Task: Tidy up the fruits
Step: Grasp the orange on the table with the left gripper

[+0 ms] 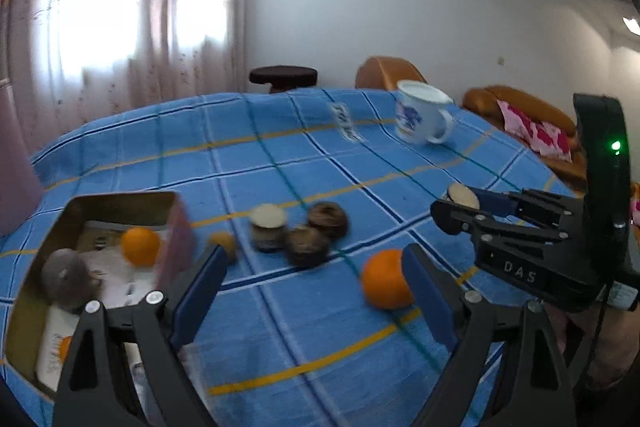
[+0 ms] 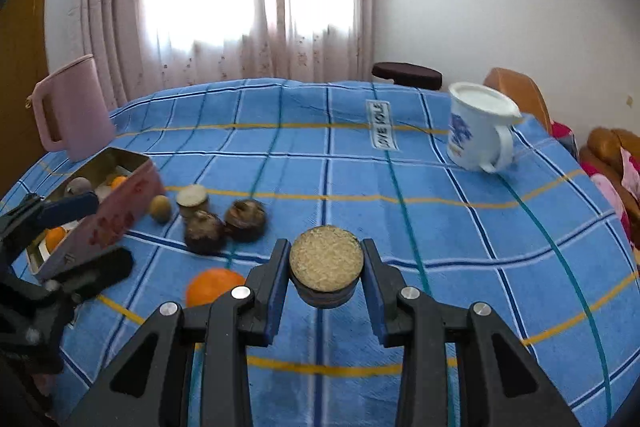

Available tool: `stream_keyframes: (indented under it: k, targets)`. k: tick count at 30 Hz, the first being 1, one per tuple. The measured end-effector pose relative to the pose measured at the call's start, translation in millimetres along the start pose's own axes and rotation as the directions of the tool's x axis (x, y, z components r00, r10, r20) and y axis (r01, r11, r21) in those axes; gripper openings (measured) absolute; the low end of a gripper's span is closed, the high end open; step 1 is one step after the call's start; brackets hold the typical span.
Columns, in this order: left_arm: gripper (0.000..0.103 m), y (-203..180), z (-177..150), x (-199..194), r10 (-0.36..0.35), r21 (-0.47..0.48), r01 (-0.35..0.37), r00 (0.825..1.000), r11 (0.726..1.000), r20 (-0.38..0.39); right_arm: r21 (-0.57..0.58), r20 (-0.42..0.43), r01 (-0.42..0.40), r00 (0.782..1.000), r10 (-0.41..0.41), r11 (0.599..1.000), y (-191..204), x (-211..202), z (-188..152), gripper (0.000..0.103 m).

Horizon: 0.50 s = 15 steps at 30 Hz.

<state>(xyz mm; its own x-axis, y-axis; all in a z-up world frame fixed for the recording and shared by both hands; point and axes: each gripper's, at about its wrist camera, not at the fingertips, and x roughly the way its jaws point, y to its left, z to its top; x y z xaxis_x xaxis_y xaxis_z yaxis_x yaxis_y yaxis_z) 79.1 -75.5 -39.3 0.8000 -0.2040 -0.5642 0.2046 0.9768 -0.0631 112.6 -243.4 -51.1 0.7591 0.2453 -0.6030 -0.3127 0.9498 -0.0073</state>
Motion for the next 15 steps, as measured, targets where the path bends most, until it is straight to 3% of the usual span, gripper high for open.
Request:
stream_keyframes:
  k: [8,15]
  targets:
    - [0.089,-28,3,31,-0.050,0.028,0.053,0.994,0.998,-0.095,0.049,0.002,-0.007,1.000,0.006,0.999,-17,1,-3,0.036]
    - [0.064,-33,-1,54,-0.138,-0.010,0.139,0.970,0.990,-0.198,0.037,-0.003,-0.002,1.000,0.002,0.999,-16,3,-4,0.036]
